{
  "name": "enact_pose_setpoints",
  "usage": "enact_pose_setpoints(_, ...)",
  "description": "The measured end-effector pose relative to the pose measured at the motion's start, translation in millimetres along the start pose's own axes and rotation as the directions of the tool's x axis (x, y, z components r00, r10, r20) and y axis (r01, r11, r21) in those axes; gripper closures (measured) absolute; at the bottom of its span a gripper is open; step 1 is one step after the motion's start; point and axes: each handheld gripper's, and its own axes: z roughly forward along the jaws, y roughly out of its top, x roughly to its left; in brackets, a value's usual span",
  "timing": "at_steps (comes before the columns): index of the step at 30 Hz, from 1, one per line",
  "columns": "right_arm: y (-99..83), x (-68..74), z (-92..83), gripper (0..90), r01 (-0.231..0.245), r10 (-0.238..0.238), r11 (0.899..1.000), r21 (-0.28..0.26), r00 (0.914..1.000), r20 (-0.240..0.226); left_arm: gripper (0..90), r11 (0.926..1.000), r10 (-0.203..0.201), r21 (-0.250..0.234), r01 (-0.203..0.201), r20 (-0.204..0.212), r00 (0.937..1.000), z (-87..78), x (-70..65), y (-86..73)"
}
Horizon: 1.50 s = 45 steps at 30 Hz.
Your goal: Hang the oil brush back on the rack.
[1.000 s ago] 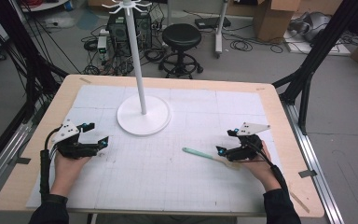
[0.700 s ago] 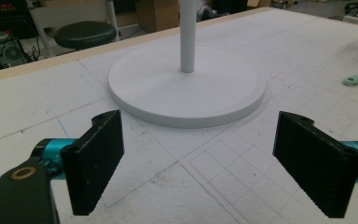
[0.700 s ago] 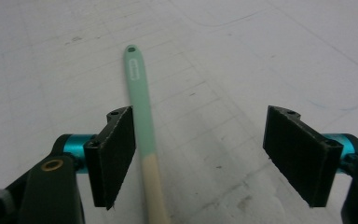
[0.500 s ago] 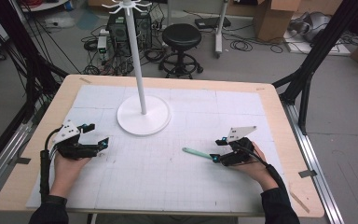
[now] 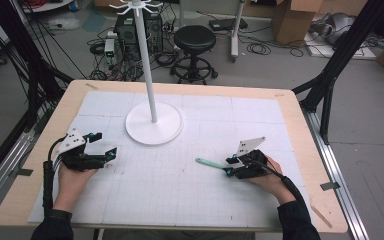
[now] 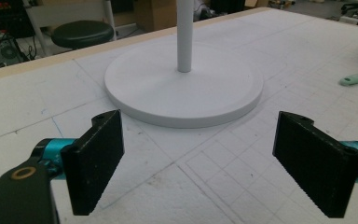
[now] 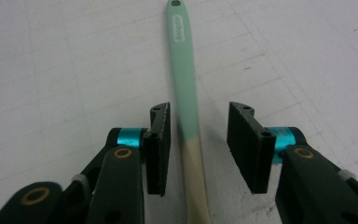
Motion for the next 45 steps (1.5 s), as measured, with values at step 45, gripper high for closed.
enact_pose_setpoints(45,21.1,2.4,-12.9,82.2,-0.046,0.046,0.995,-0.084,0.999,-0.002,17.1,0.9999,0.001,-0.015,-0.001,0.0,1.0,-3.1,-0.3,2.2)
